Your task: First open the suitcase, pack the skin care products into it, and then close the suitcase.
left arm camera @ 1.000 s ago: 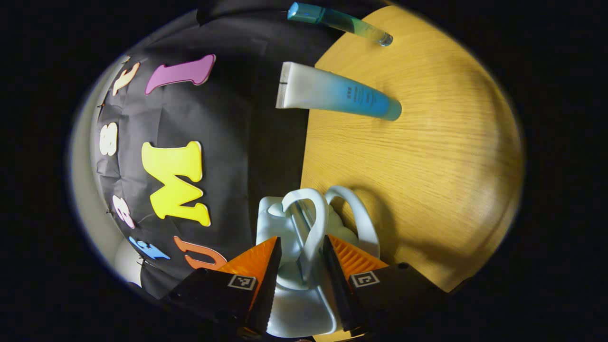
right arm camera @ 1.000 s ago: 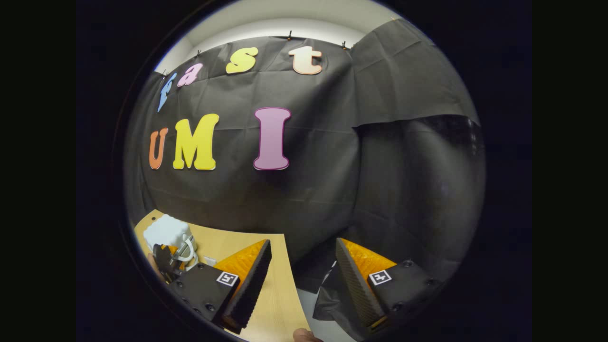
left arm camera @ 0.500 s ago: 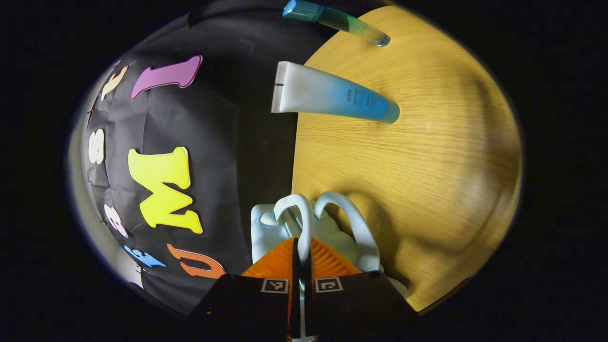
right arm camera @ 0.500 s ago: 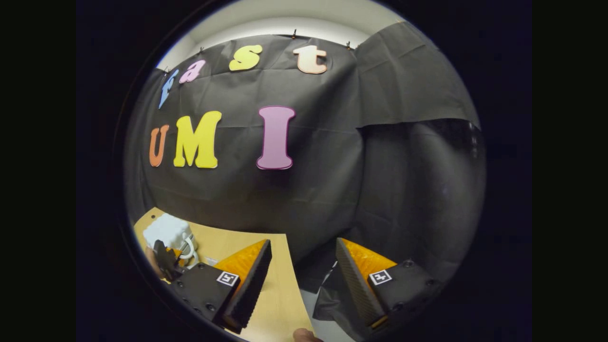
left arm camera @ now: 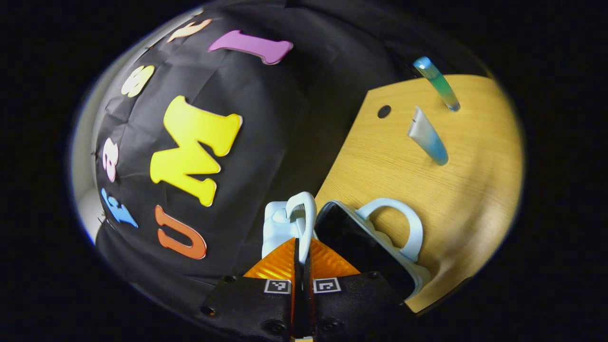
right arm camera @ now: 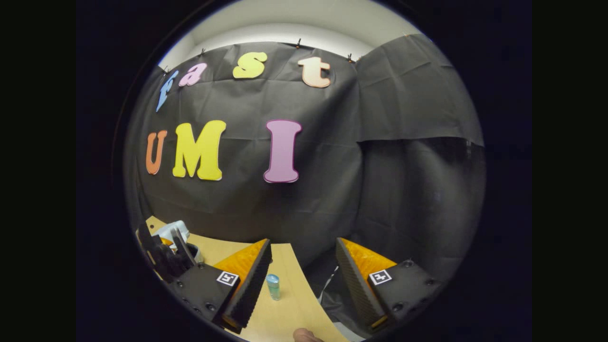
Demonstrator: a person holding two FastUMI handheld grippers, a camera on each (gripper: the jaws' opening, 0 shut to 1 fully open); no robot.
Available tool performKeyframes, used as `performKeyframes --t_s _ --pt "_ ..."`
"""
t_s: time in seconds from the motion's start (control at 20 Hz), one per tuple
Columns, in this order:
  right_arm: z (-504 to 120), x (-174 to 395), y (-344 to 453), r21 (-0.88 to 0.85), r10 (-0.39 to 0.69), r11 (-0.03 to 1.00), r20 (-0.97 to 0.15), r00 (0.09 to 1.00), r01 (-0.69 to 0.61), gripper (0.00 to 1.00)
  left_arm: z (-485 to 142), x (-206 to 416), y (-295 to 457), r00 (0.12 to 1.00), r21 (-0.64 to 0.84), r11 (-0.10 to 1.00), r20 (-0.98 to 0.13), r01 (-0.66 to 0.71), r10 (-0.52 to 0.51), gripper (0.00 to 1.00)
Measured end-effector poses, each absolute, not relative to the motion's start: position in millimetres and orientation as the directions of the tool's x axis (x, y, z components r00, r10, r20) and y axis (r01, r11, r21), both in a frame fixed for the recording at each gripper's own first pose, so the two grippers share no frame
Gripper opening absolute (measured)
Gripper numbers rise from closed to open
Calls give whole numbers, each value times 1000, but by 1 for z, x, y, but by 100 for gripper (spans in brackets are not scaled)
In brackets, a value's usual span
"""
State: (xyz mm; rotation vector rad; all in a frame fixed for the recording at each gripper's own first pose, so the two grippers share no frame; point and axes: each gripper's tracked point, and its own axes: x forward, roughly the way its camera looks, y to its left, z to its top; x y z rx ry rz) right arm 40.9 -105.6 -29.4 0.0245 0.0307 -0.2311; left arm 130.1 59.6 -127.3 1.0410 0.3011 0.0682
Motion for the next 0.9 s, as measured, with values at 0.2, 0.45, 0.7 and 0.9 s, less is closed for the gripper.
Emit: performKeyframes --t_s 0.2,0.45,0.7,0.9 --pt "-24 39 -56 22 -227 973 -31 973 228 81 -74 112 129 962 775 632 -165 -9 216 2" --pt "-17 44 10 17 -203 979 -28 979 203 81 -43 101 232 957 713 695 -125 -97 263 3" --pt "-12 50 58 -6 -175 984 -37 984 175 81 -52 100 303 951 729 670 -87 -142 296 3" --pt "-5 48 70 -22 -187 982 -36 982 186 81 -75 99 369 929 701 688 -101 -186 355 3"
